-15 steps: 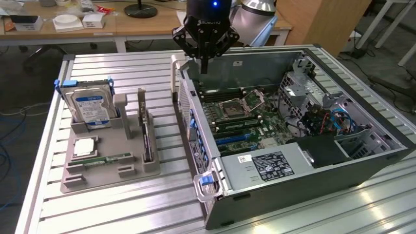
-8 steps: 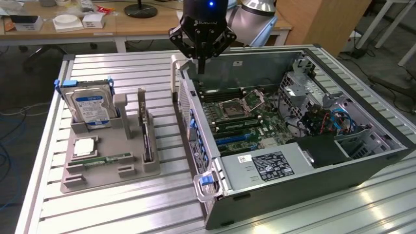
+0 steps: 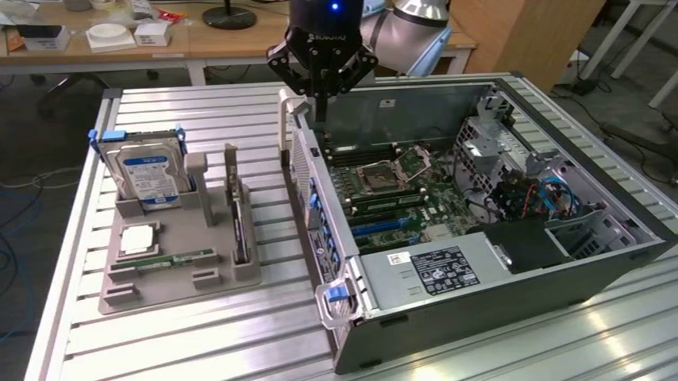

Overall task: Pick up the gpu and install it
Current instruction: 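Reach for the gpu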

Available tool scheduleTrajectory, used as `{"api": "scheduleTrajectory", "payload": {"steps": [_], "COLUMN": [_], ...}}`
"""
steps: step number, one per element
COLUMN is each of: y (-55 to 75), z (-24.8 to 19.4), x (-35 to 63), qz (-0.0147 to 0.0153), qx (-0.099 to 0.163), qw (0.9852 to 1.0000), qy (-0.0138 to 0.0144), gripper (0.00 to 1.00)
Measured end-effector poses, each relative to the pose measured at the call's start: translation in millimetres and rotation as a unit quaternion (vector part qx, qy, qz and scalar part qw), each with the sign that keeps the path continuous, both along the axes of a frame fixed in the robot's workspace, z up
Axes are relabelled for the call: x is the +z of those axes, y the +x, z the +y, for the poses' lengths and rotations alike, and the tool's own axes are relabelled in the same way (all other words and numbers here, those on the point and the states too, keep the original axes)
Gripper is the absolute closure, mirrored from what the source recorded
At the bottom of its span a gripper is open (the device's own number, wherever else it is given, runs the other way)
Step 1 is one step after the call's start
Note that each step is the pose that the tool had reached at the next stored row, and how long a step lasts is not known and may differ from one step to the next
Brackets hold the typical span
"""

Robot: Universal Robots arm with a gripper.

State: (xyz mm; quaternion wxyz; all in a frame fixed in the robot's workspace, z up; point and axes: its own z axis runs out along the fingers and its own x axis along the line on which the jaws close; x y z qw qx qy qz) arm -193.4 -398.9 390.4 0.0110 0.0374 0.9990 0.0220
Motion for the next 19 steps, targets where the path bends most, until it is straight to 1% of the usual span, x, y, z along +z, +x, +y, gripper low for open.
{"api": "scheduleTrajectory", "payload": {"steps": [12,19], "y": [-13.3,-21.5], "z": [0.0,0.0], "x": [-0.9,-1.4], "qz": [0.001,0.0022], "qx": [0.0,0.0], "qw": [1.0,1.0], "qy": [0.0,0.0], "gripper": [0.9,0.9]}}
